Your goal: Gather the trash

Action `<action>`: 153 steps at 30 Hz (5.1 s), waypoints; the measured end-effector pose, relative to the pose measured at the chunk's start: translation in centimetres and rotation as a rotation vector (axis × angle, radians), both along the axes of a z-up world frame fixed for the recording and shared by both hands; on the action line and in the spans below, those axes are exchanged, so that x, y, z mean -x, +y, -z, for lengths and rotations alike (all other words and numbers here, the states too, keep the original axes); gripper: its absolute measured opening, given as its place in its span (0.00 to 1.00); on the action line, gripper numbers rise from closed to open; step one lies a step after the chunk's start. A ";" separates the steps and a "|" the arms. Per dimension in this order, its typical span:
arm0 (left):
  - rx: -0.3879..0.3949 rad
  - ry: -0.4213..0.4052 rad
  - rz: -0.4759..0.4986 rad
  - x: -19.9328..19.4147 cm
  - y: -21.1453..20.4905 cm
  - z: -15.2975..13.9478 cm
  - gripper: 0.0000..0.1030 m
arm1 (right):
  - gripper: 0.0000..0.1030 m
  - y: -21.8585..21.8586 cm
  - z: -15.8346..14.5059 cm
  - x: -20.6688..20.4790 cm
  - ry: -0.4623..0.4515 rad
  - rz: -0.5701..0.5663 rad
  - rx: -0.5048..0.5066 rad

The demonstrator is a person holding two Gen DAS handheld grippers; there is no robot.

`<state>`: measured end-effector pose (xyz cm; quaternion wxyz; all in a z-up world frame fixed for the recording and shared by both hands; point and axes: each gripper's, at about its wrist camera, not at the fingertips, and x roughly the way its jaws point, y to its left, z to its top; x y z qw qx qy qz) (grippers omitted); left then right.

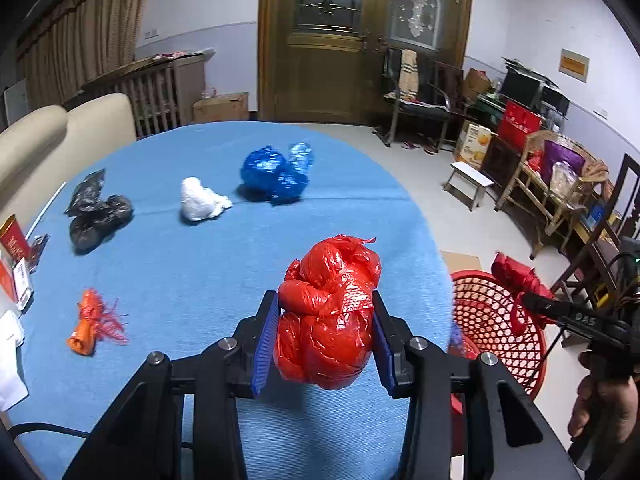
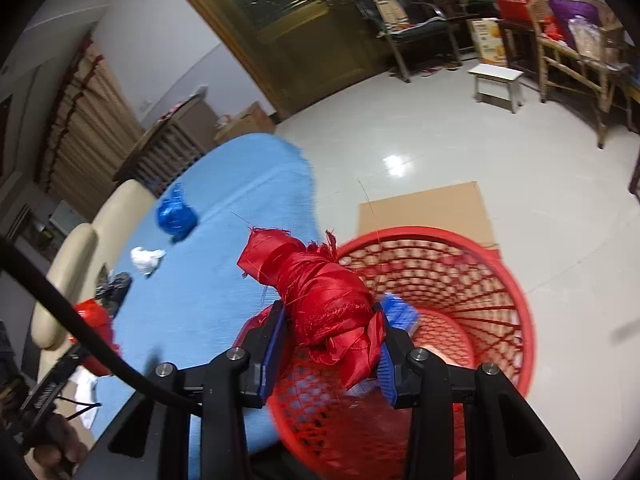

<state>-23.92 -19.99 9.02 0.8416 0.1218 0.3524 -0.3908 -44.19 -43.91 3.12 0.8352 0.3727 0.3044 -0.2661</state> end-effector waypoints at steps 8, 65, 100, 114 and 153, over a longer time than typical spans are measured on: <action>-0.008 0.000 0.095 2.5 -3.9 -0.4 0.43 | 0.42 -2.1 2.3 1.9 0.048 0.062 -0.006; 0.103 0.133 -0.455 -9.4 12.6 0.9 0.77 | 0.78 3.3 -2.8 -4.6 0.015 -0.109 0.108; 0.039 0.115 -0.503 -15.7 16.1 5.1 0.23 | 0.78 13.5 -2.3 -15.5 0.097 -0.436 0.141; -0.026 0.073 -0.572 -15.7 16.7 7.4 0.24 | 0.78 15.7 -4.7 -26.9 0.015 -0.642 0.260; -0.077 0.053 -0.582 -15.7 16.2 7.5 0.24 | 0.34 15.1 -4.0 -28.1 0.007 -0.580 0.156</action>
